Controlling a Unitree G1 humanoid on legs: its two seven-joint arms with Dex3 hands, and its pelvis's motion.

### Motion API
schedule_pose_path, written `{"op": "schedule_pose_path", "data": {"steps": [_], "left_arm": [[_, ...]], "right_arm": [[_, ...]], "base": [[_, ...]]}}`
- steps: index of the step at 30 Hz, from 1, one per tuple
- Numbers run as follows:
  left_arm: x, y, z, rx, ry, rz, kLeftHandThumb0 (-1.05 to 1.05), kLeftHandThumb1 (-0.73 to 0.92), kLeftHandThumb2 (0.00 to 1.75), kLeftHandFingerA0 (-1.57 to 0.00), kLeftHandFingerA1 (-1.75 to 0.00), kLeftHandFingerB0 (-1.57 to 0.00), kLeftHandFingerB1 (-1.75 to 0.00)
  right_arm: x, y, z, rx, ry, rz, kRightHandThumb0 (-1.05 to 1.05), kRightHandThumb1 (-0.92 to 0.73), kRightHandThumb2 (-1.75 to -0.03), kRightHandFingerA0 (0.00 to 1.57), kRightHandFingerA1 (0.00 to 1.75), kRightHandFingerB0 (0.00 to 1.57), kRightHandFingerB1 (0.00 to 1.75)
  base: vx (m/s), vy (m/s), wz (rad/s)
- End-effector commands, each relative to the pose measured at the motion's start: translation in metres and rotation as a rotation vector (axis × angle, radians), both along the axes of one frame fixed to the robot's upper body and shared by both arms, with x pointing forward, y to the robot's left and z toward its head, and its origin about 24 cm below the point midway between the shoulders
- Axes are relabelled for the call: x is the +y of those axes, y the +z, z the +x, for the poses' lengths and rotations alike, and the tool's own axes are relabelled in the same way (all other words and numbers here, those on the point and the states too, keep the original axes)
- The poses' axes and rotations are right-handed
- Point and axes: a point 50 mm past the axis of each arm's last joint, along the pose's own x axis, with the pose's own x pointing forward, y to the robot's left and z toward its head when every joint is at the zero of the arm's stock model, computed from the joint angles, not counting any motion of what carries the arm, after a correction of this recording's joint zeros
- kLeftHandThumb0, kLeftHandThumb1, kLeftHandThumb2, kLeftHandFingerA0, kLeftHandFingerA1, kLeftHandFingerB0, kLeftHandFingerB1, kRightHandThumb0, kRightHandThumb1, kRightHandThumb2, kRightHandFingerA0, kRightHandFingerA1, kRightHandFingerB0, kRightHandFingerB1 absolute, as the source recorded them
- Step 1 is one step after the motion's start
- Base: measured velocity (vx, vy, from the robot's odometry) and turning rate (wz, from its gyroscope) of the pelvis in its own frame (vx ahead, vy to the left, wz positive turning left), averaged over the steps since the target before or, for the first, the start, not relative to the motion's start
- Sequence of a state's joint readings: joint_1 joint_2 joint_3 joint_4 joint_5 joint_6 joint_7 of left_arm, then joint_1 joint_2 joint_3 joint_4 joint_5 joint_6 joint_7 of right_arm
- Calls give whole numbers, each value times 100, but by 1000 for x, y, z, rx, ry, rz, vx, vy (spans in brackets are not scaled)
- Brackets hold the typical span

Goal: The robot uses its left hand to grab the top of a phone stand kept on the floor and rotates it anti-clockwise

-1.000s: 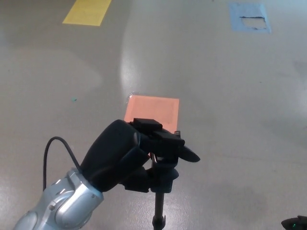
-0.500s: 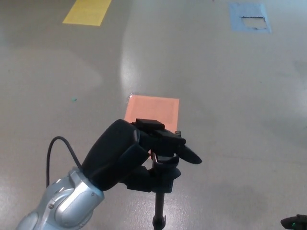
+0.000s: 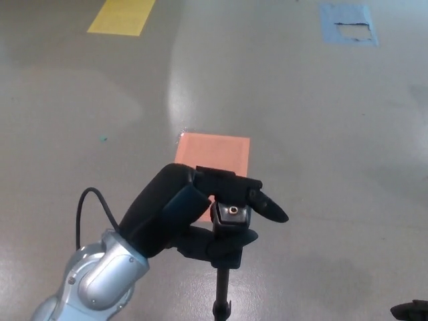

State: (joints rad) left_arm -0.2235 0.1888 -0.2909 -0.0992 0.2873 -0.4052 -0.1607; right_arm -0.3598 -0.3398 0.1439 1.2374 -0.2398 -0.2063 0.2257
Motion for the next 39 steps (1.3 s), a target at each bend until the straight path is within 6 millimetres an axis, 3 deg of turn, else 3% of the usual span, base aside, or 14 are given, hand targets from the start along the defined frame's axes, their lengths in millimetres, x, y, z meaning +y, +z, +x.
{"op": "schedule_pose_path", "data": {"steps": [1, 20, 39], "left_arm": [[12, -16, 16, 712, -46, -280, -6, 53, 57, -90, -52, -89, -54], [15, -18, 20, 838, -29, -318, -1, 57, 57, -86, -53, -88, -54], [29, -28, 43, 1210, -53, -496, 9, 61, 56, -81, -60, -78, -55]], "right_arm": [[-6, 5, 3, -9, 11, -24, -60, -80, -66, 75, 46, 22, 31], [-5, 7, 6, -19, 14, -21, -60, -81, -66, 76, 47, 22, 31], [-5, 9, 9, -25, 12, -16, -58, -81, -65, 77, 47, 22, 30]], "base": [[0, 0, 0], [0, 0, 0], [0, 0, 0]]}}
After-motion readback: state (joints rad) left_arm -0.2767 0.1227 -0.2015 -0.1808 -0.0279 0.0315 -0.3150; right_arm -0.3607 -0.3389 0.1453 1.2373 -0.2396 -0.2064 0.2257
